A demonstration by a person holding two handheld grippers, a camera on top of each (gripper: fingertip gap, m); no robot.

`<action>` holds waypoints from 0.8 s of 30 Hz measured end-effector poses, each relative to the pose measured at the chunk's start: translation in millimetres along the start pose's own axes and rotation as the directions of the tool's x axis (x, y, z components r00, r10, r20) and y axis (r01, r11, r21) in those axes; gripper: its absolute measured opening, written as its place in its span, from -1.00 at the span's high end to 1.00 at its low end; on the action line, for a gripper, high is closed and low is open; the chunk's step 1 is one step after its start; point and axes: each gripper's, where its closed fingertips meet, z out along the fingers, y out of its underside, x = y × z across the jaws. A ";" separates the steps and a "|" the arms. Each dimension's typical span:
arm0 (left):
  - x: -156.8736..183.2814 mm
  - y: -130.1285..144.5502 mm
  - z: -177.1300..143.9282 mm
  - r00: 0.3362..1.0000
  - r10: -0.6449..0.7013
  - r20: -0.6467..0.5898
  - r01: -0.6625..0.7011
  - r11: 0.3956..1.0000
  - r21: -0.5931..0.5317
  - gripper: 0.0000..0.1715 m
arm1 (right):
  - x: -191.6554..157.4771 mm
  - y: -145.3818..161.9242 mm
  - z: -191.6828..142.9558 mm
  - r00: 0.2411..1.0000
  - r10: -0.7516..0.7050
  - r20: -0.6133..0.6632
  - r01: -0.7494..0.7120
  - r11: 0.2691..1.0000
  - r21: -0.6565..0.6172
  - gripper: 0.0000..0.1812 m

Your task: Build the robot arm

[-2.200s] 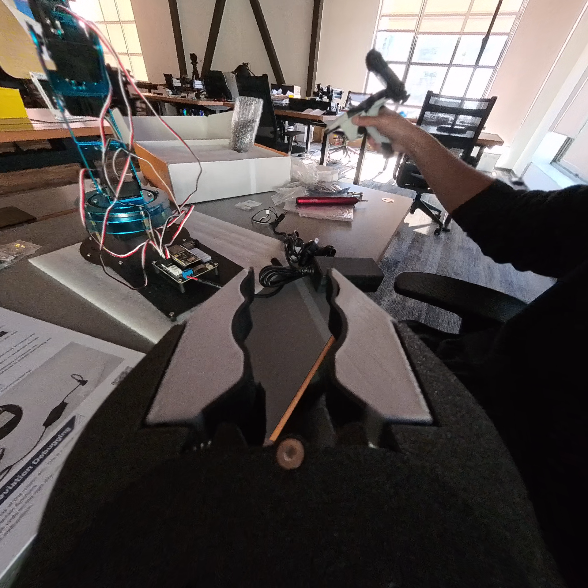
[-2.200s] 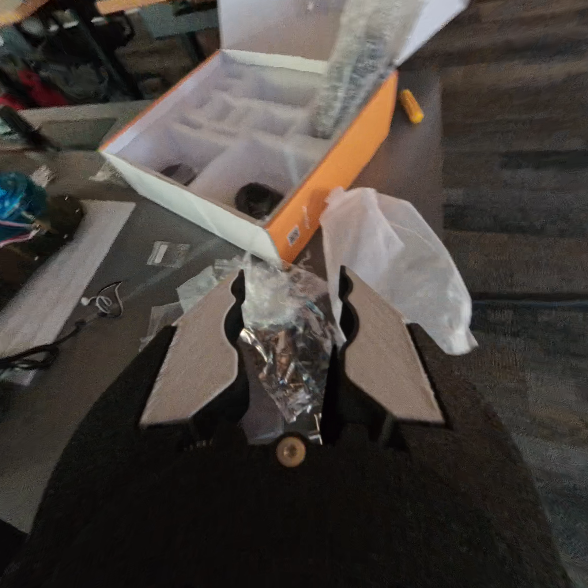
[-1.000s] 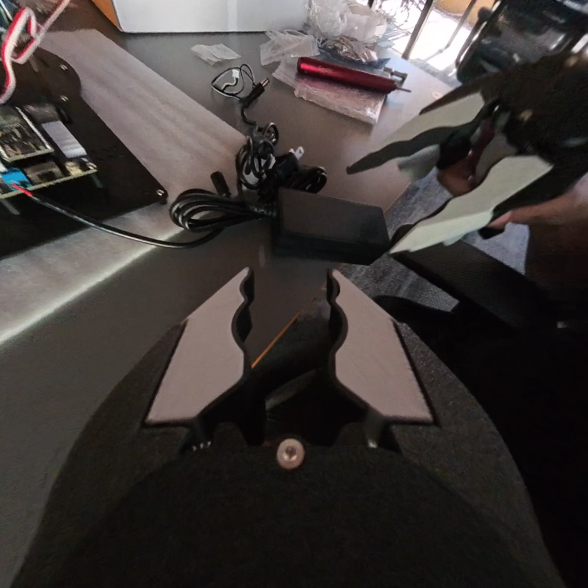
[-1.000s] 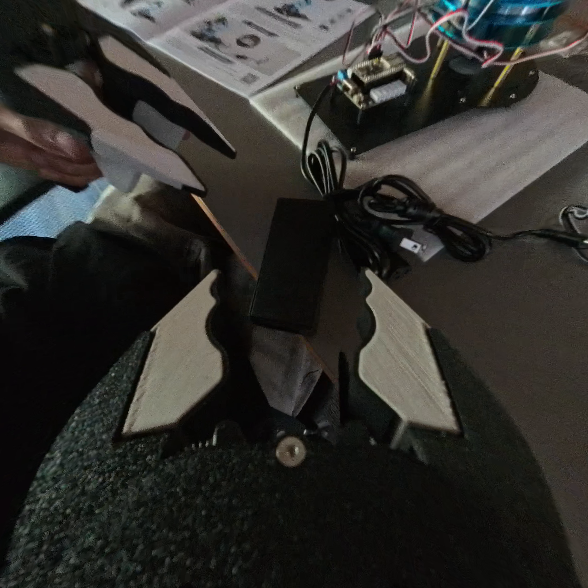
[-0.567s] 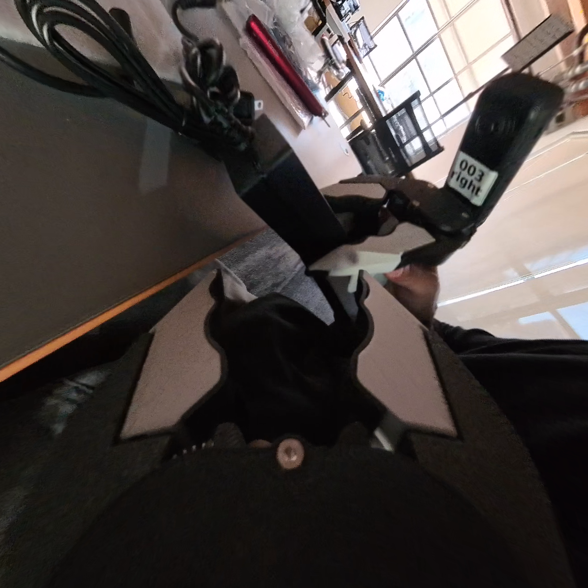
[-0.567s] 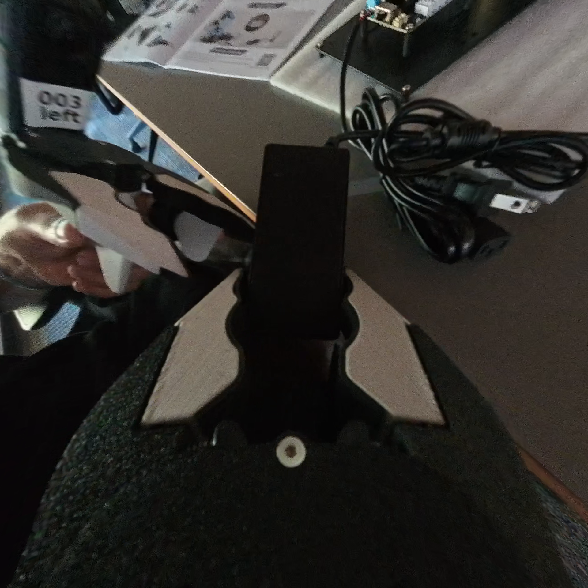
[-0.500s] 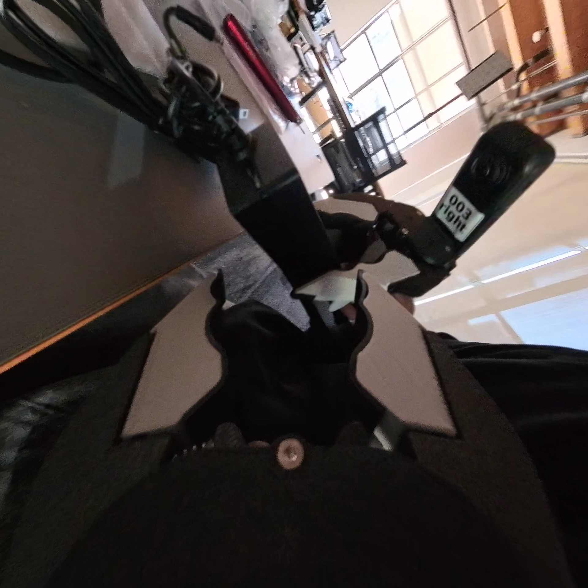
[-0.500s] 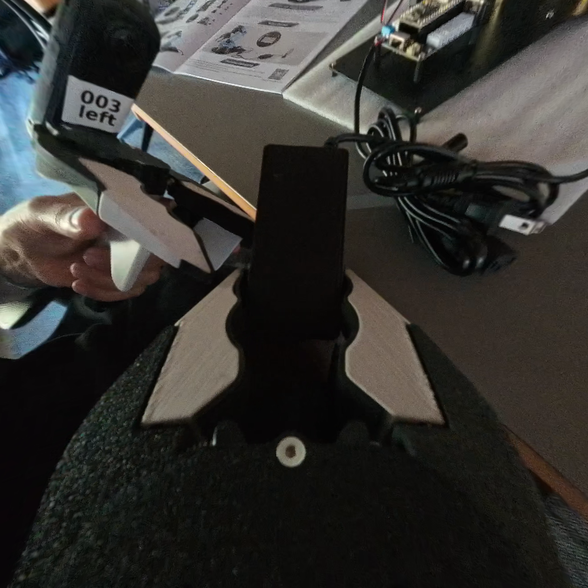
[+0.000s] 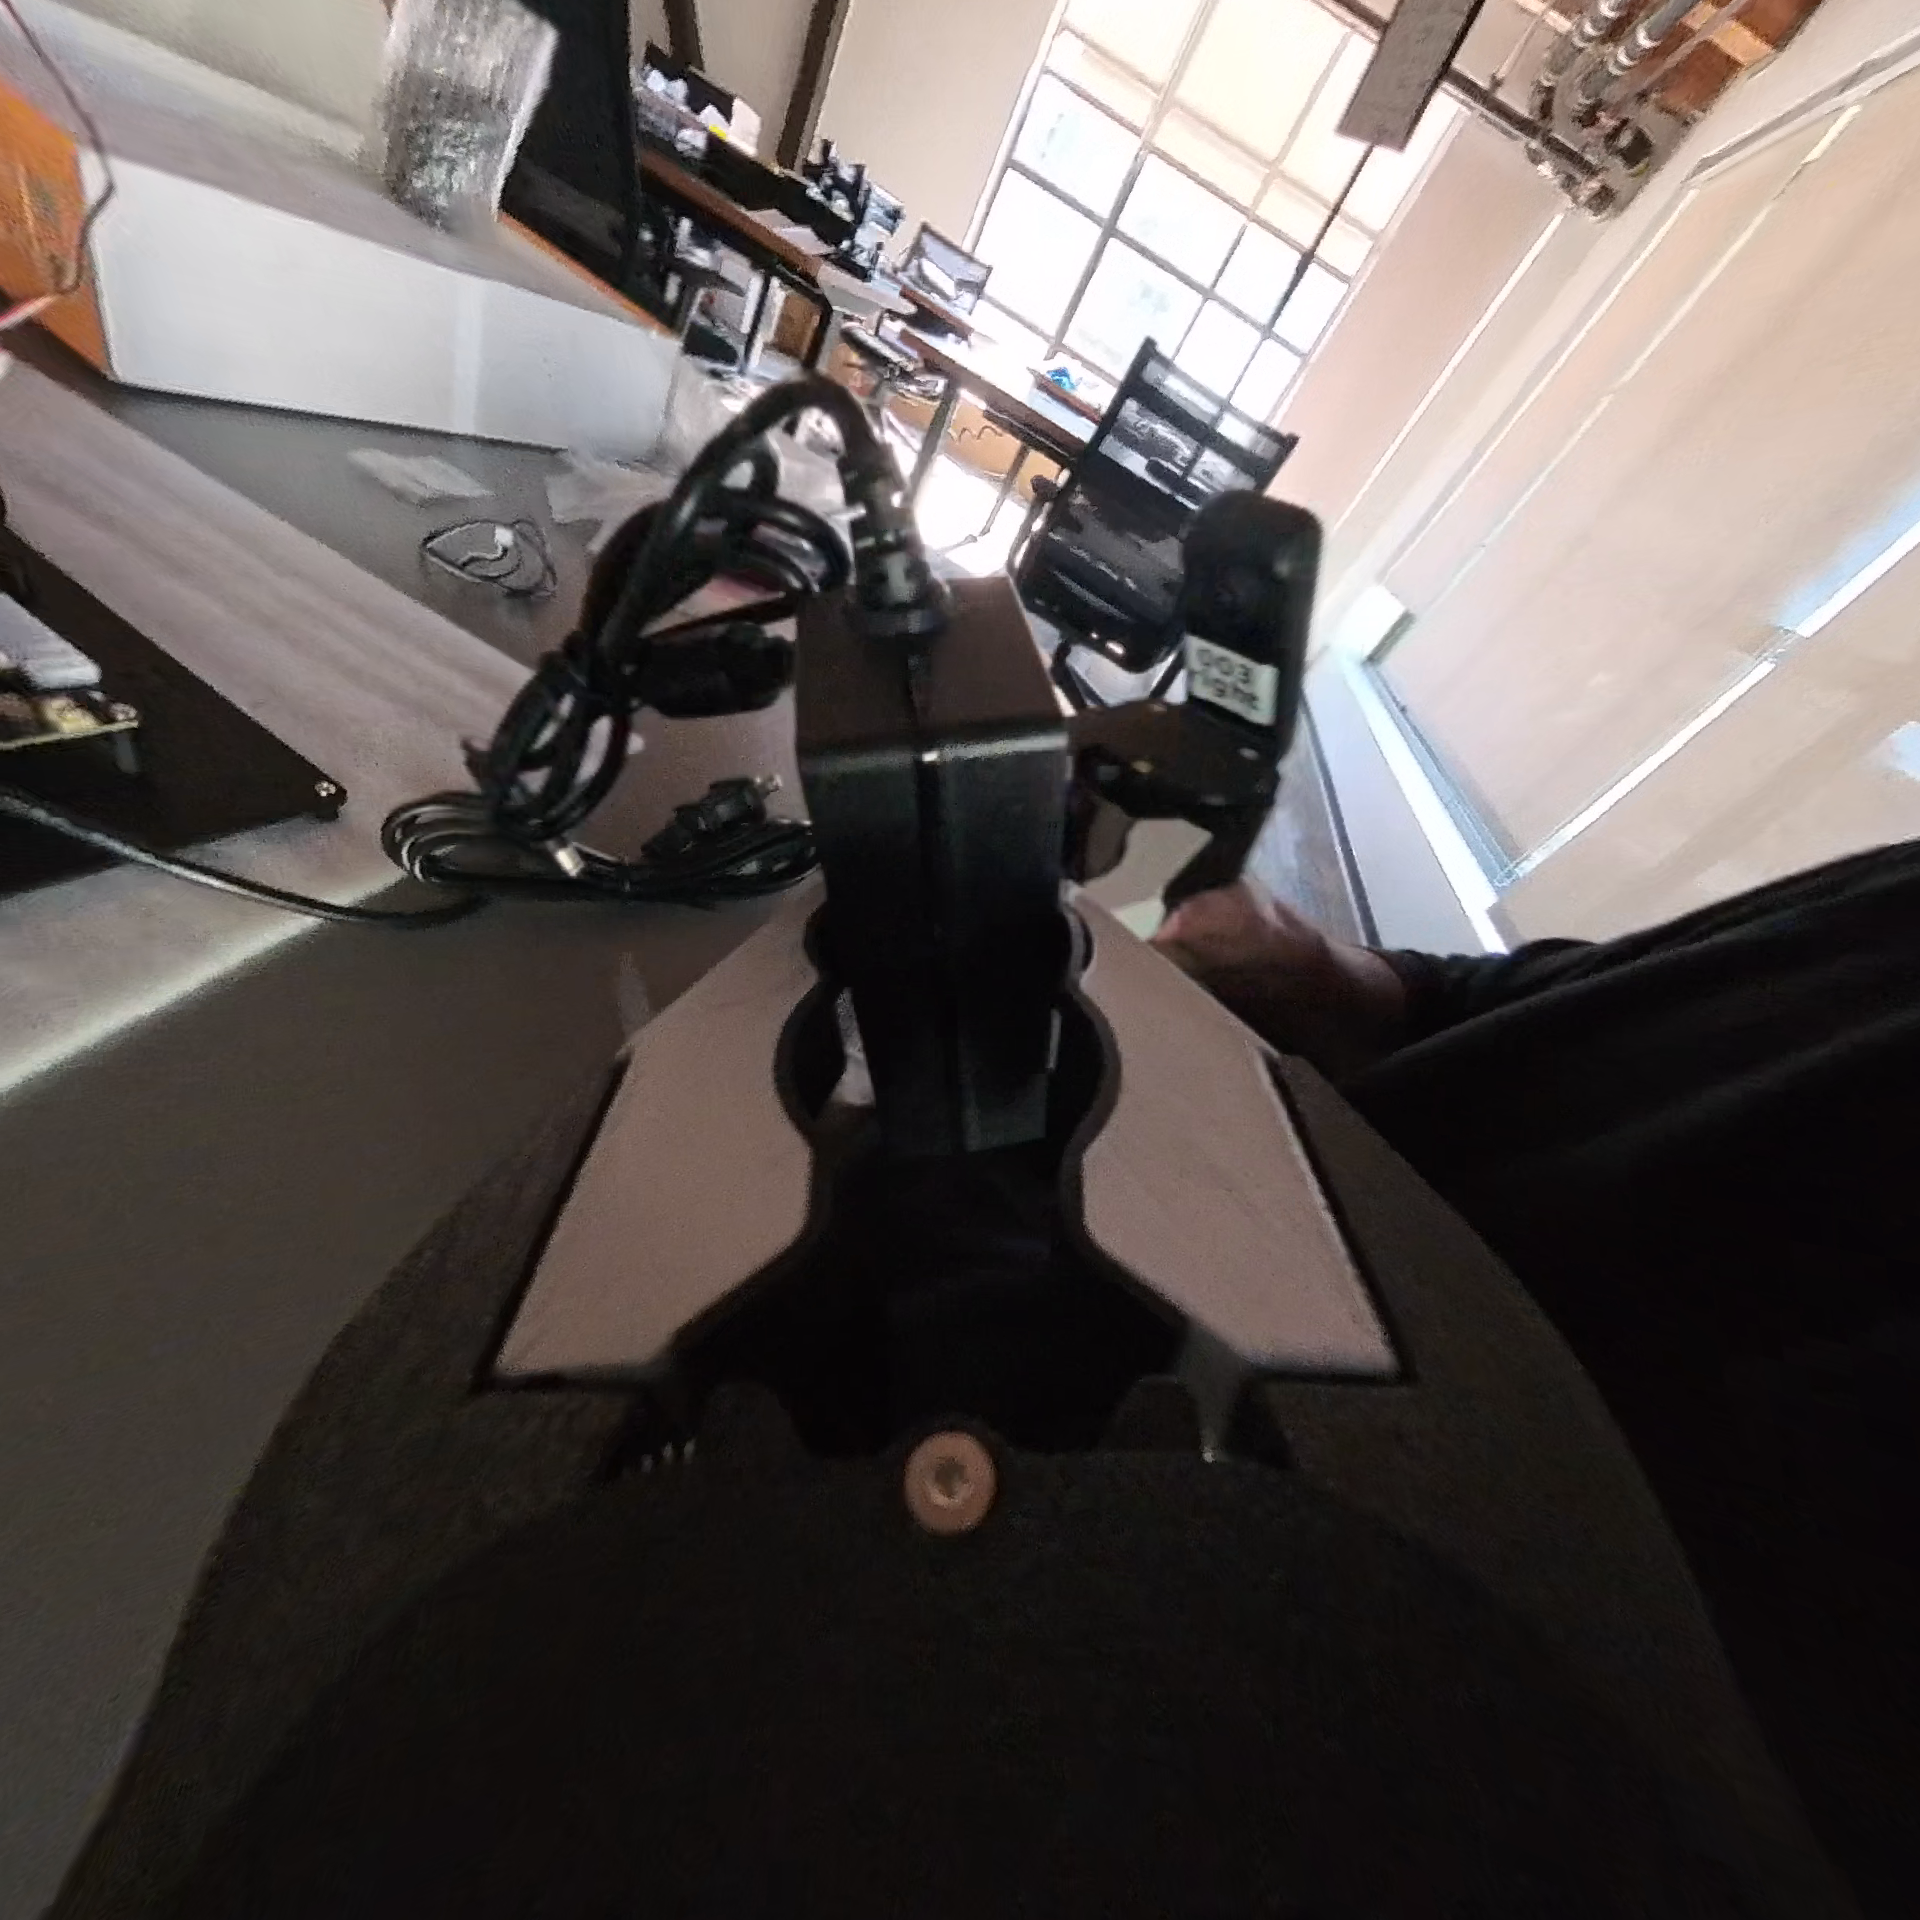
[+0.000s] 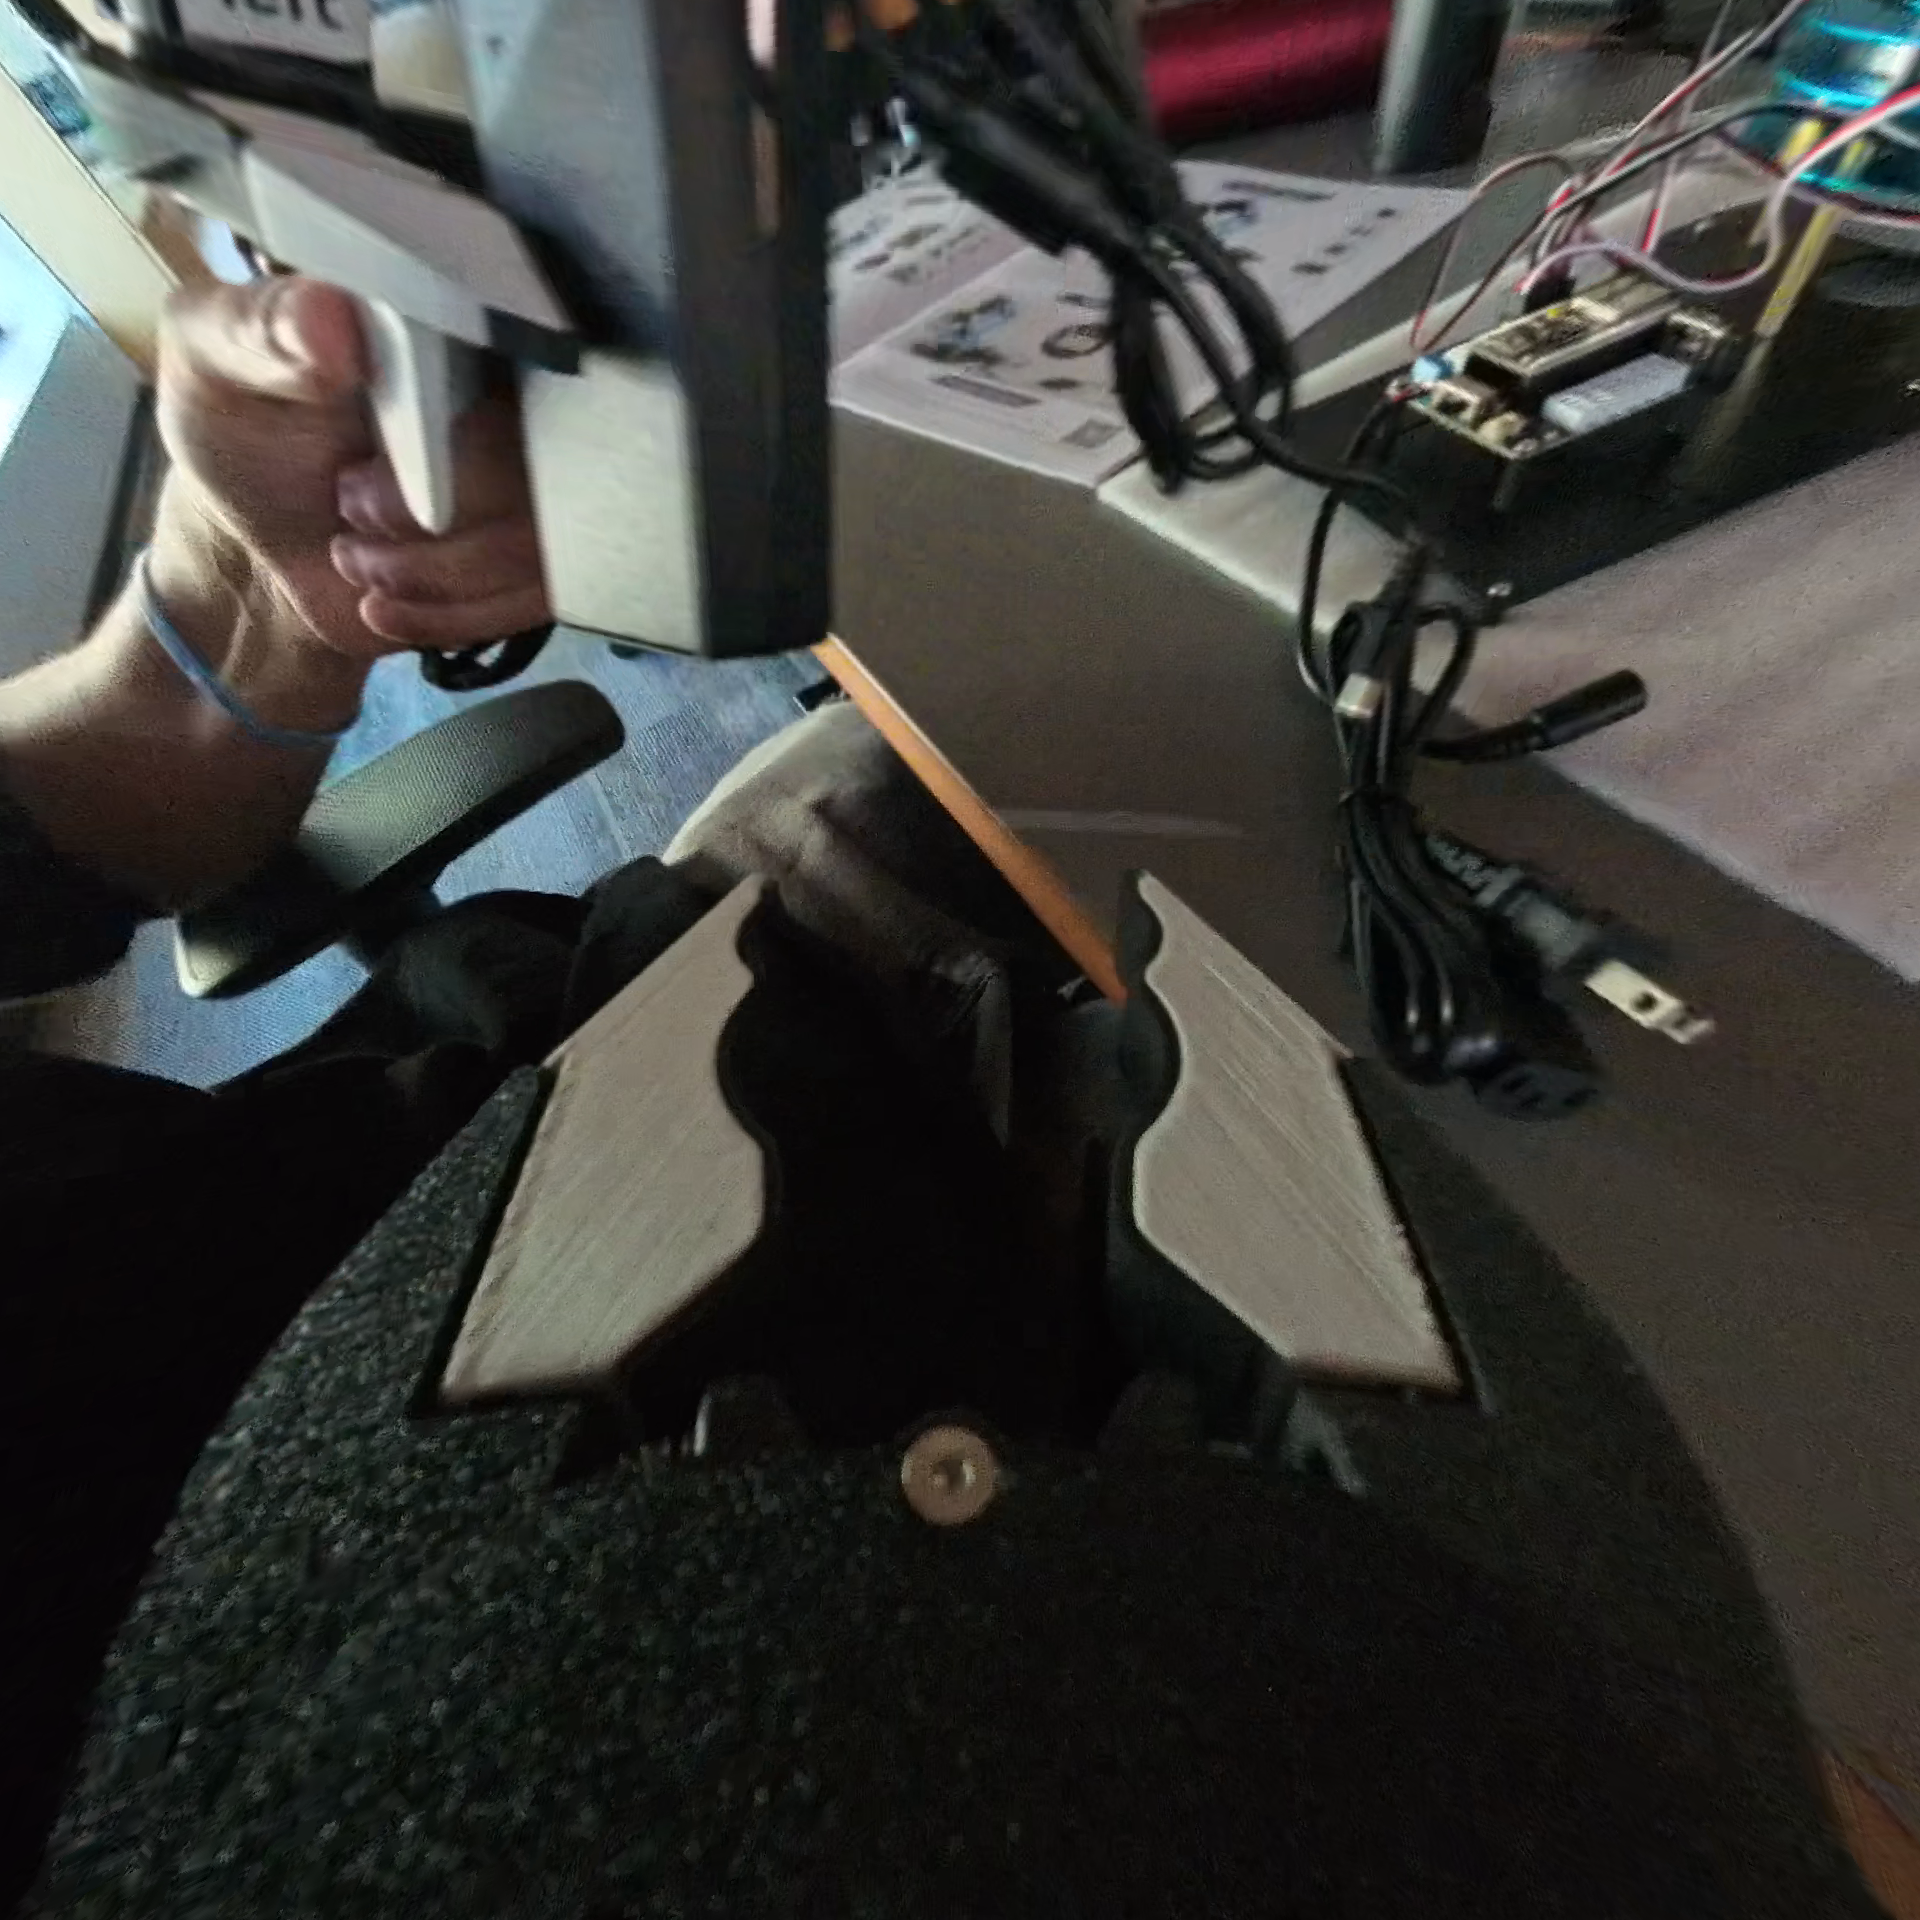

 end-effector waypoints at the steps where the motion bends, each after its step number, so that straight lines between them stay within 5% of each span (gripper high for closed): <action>1: 6.2 -5.1 -8.5 0.999 0.019 -0.027 -0.019 1.000 -0.002 0.59 | 6.6 -5.1 -3.4 0.999 0.026 0.020 -0.026 0.999 0.021 0.33; 5: 27.9 -17.0 -33.3 0.992 0.063 -0.106 -0.065 0.998 -0.010 0.59 | 26.0 -28.3 5.3 0.996 0.010 0.088 -0.012 1.000 0.026 0.35; 9: 44.4 -22.6 -50.8 0.986 0.056 -0.159 -0.057 0.998 -0.002 0.60 | -1.1 -69.8 34.2 0.937 -0.199 0.288 0.183 0.980 0.082 0.34; 11: 50.0 -25.4 -58.2 0.982 0.043 -0.183 -0.041 0.999 0.011 0.59 | -9.0 -87.1 54.7 0.895 -0.340 0.288 0.314 0.940 0.135 0.33; 12: 51.0 -25.8 -61.5 0.982 0.039 -0.184 -0.037 0.999 0.012 0.59 | -16.6 -88.0 64.6 0.863 -0.394 0.315 0.374 0.919 0.125 0.38; 13: 49.8 -25.9 -65.1 0.984 0.039 -0.171 -0.038 0.999 0.011 0.60 | -19.3 -83.6 73.0 0.828 -0.447 0.338 0.450 0.890 0.075 0.79; 18: 12.5 -29.7 -95.7 0.999 -0.030 -0.024 0.032 0.997 0.071 0.60 | 0.3 -103.3 86.2 0.811 -0.498 0.308 0.516 0.856 0.026 0.94; 22: -54.8 -18.7 -126.1 0.960 -0.050 0.276 0.025 0.995 0.093 0.60 | 37.5 -129.6 79.4 0.839 -0.526 0.141 0.527 0.849 0.034 0.97; 24: -75.7 -10.6 -135.3 0.941 -0.079 0.329 0.053 0.995 0.088 0.60 | 51.6 -122.1 84.9 0.828 -0.549 0.113 0.554 0.832 -0.022 0.97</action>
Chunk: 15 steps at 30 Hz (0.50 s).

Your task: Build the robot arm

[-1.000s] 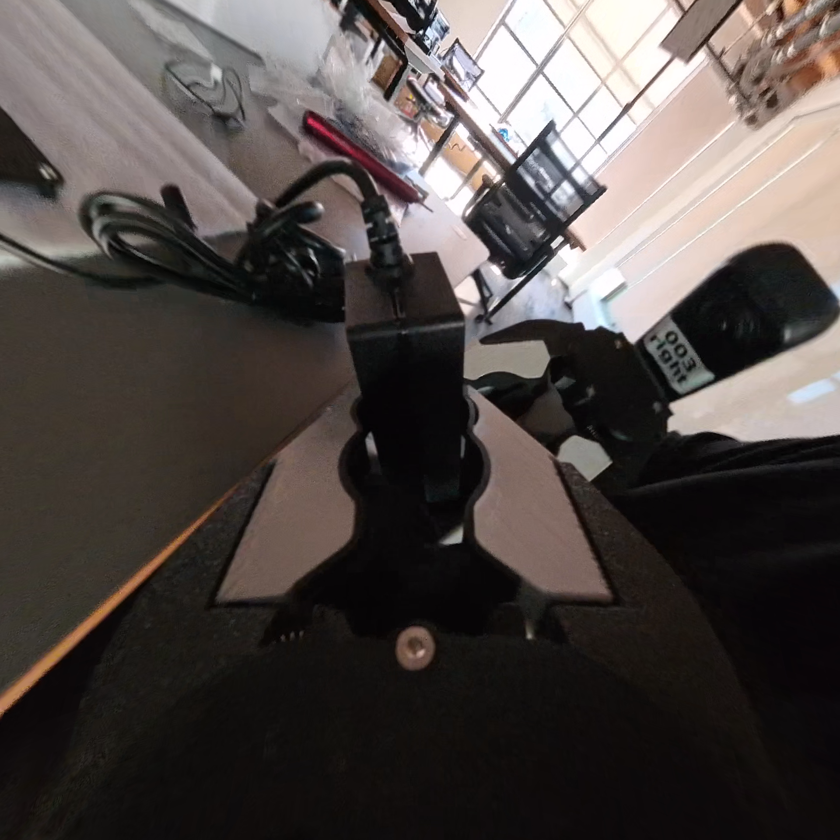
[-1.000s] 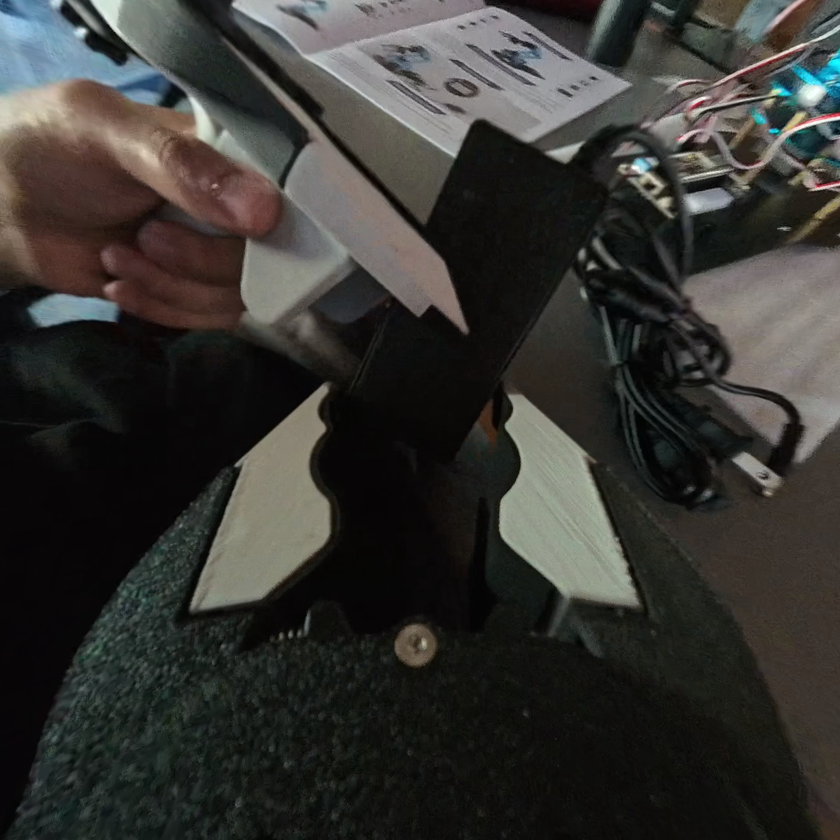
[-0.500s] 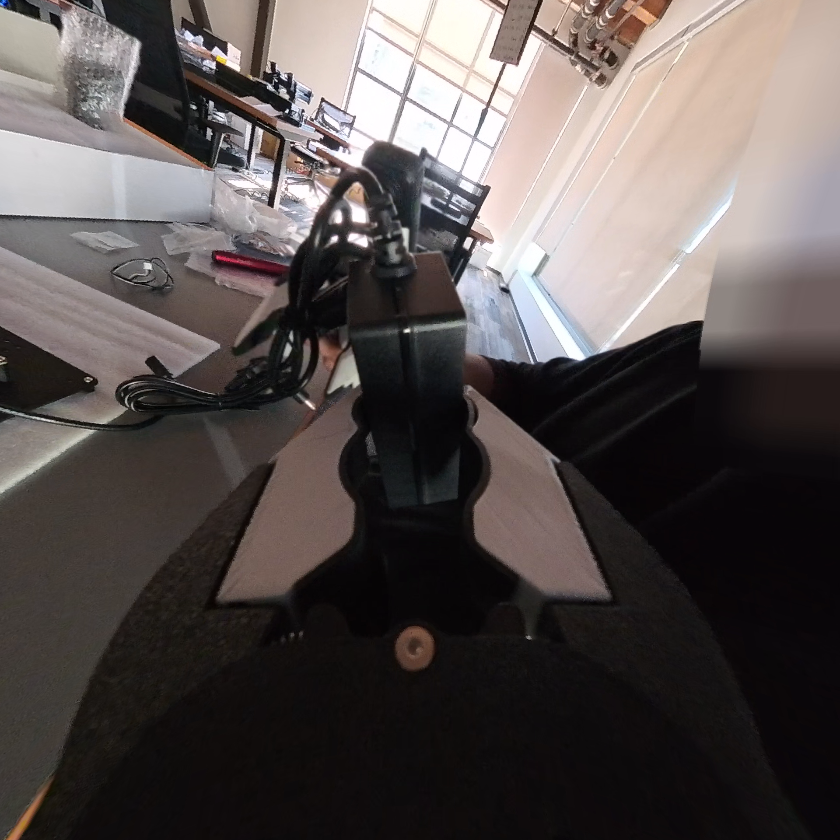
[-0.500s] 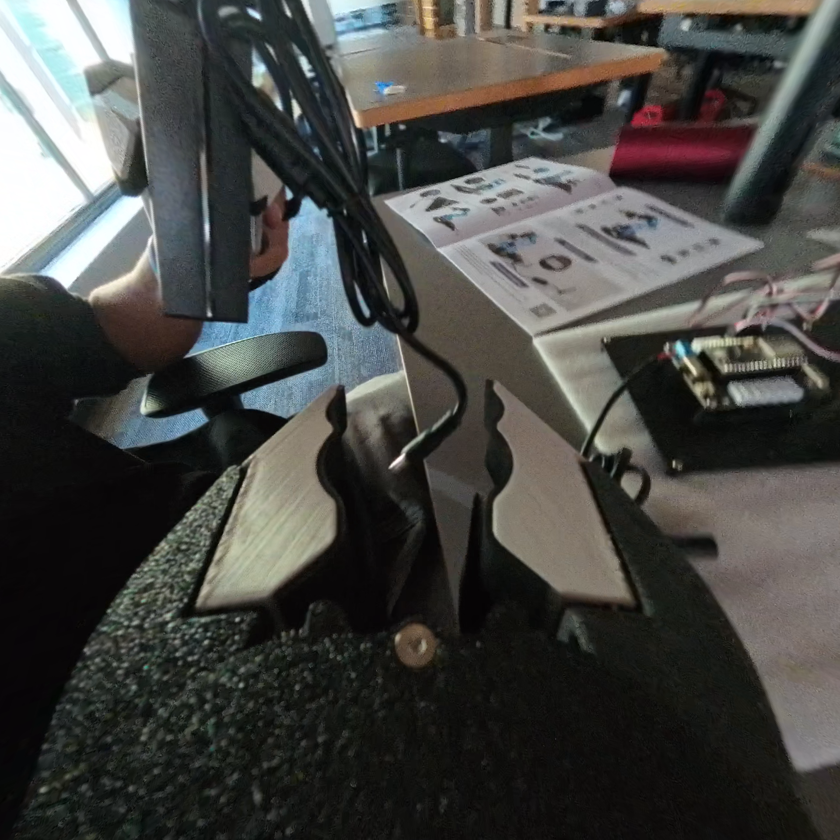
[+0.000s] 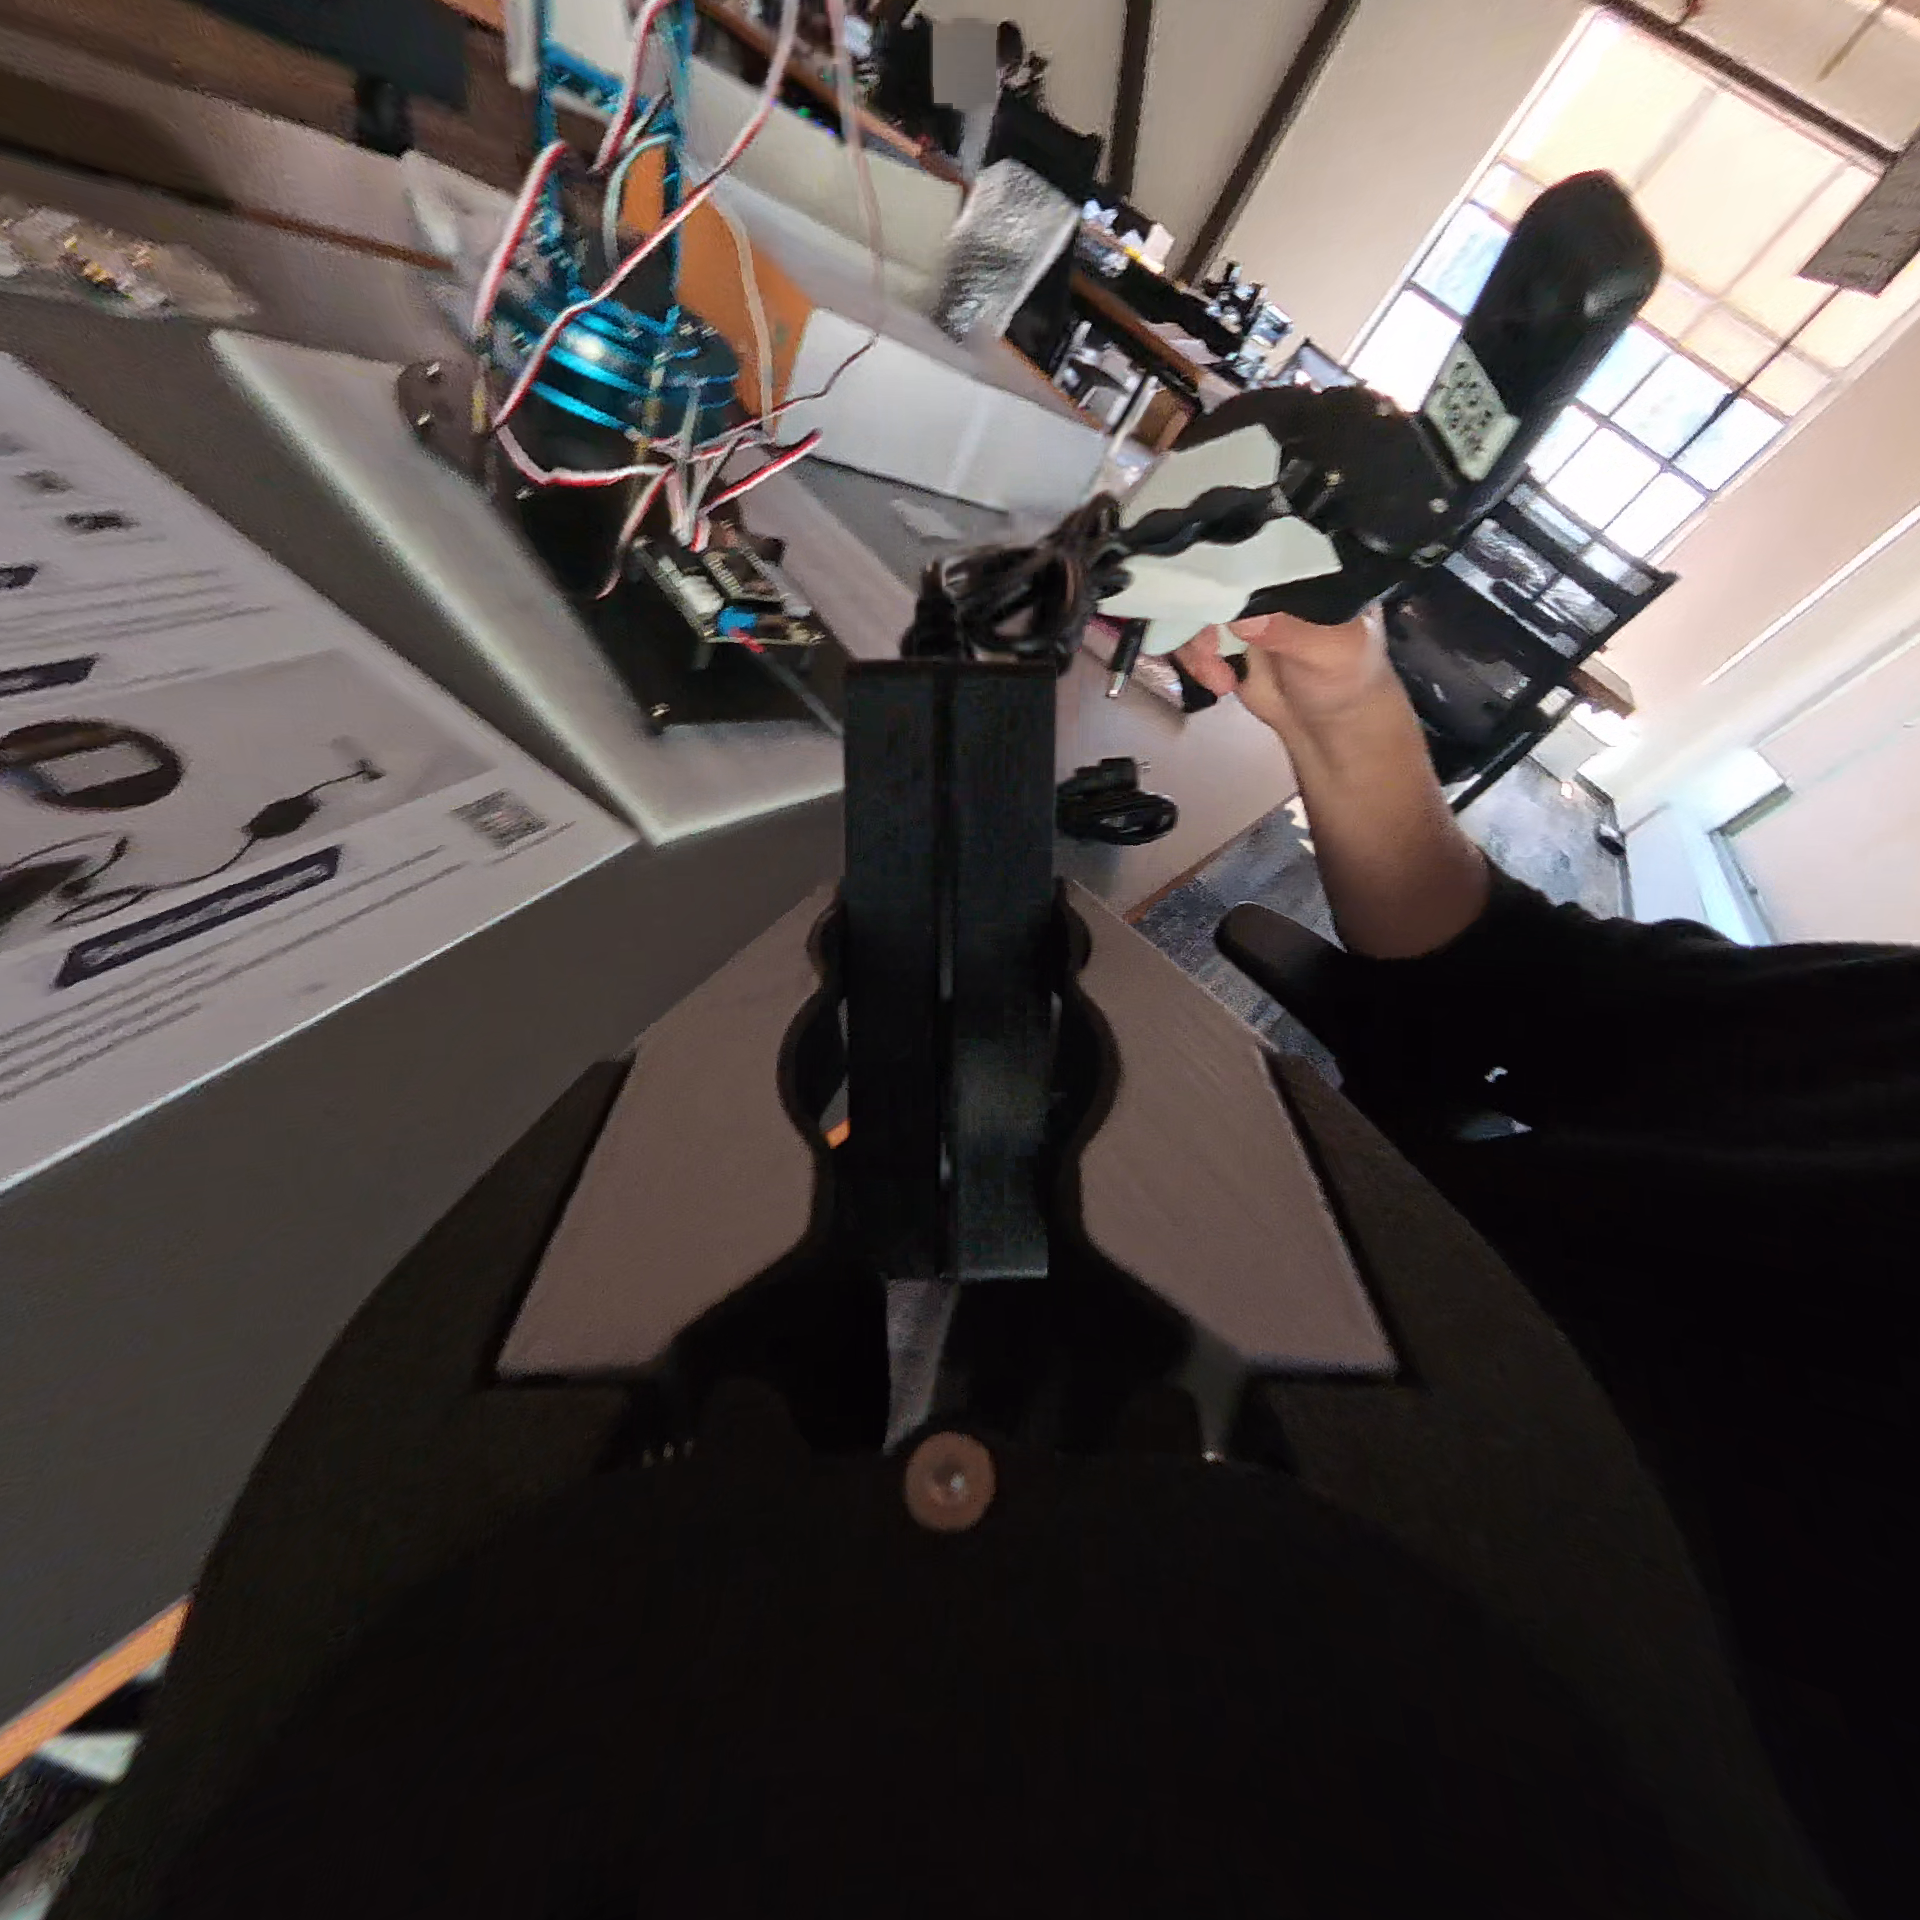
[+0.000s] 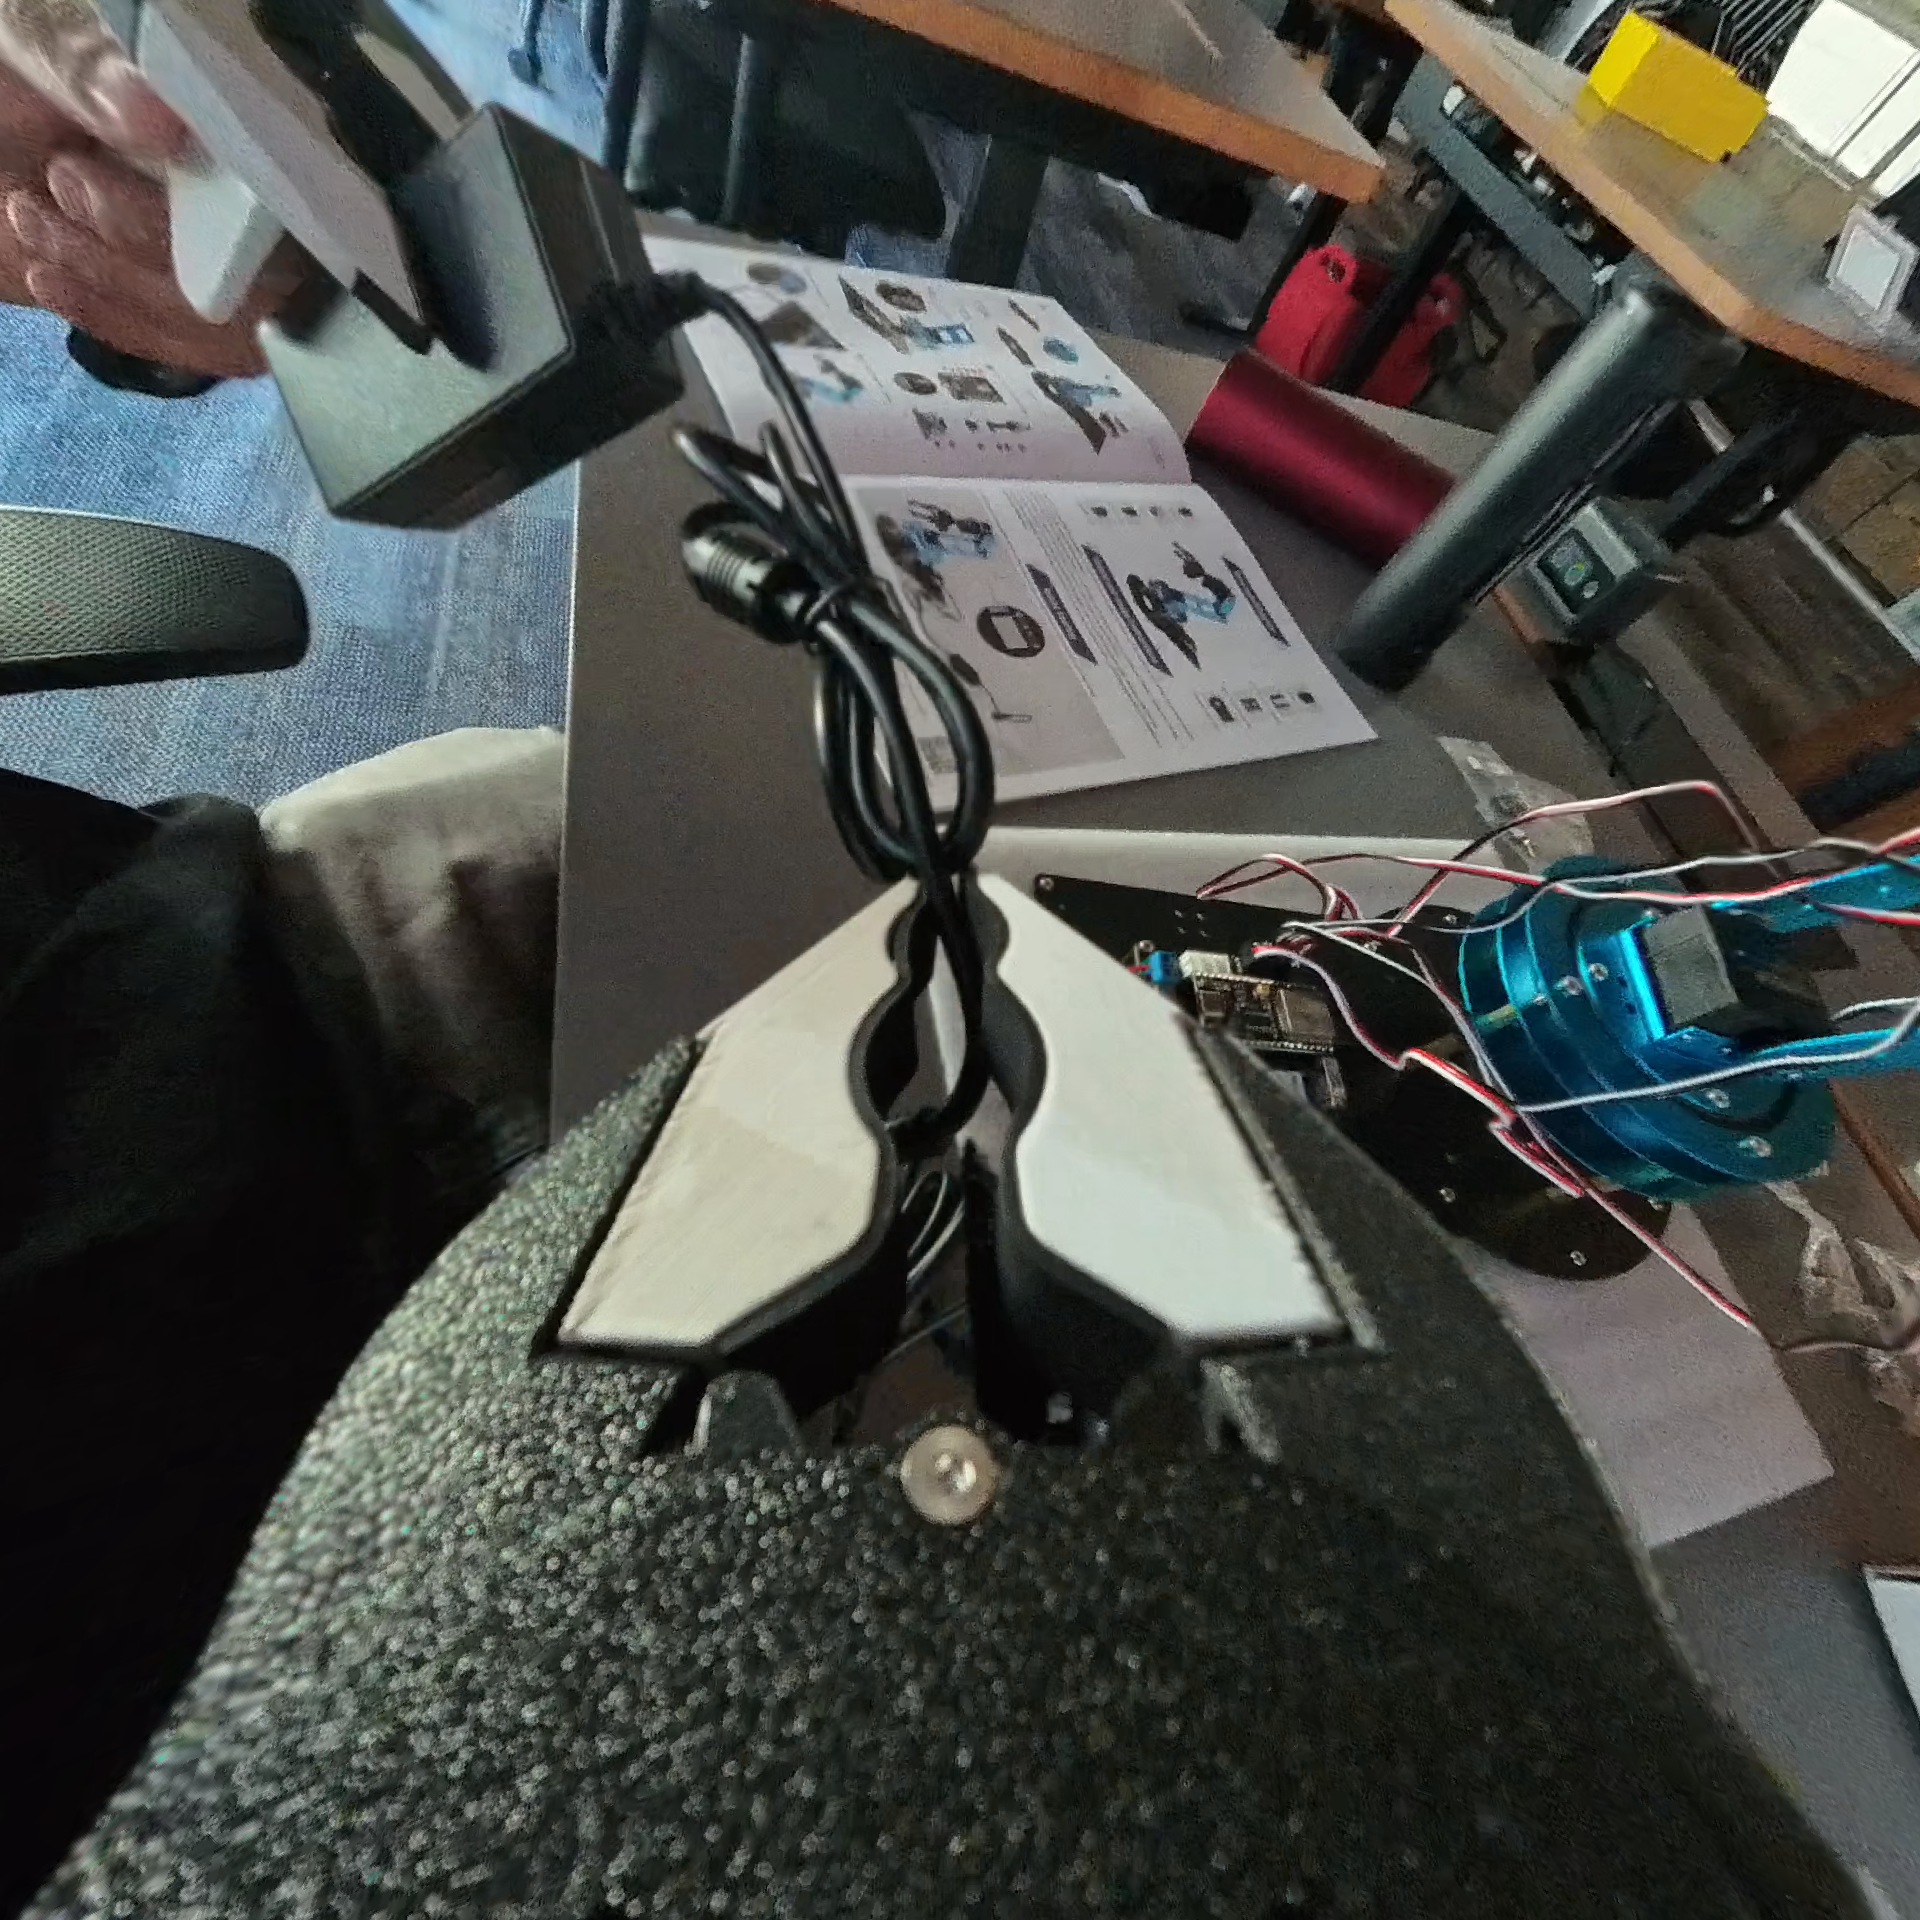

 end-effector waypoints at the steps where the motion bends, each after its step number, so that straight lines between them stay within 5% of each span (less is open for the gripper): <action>1: -8.6 3.0 0.6 1.000 -0.019 0.018 0.019 1.000 -0.005 0.61 | -0.4 4.1 3.9 1.000 0.017 0.011 -0.017 1.000 -0.007 0.97; 11: -30.3 24.7 14.2 0.994 0.043 0.100 -0.032 0.994 -0.108 0.59 | 13.3 24.7 18.3 0.991 0.137 0.011 -0.136 0.989 -0.063 0.97; 15: -23.1 23.2 15.9 0.997 -0.072 0.017 0.073 0.995 -0.073 0.60 | -0.8 20.6 12.6 0.910 0.362 0.202 -0.359 0.932 -0.055 0.98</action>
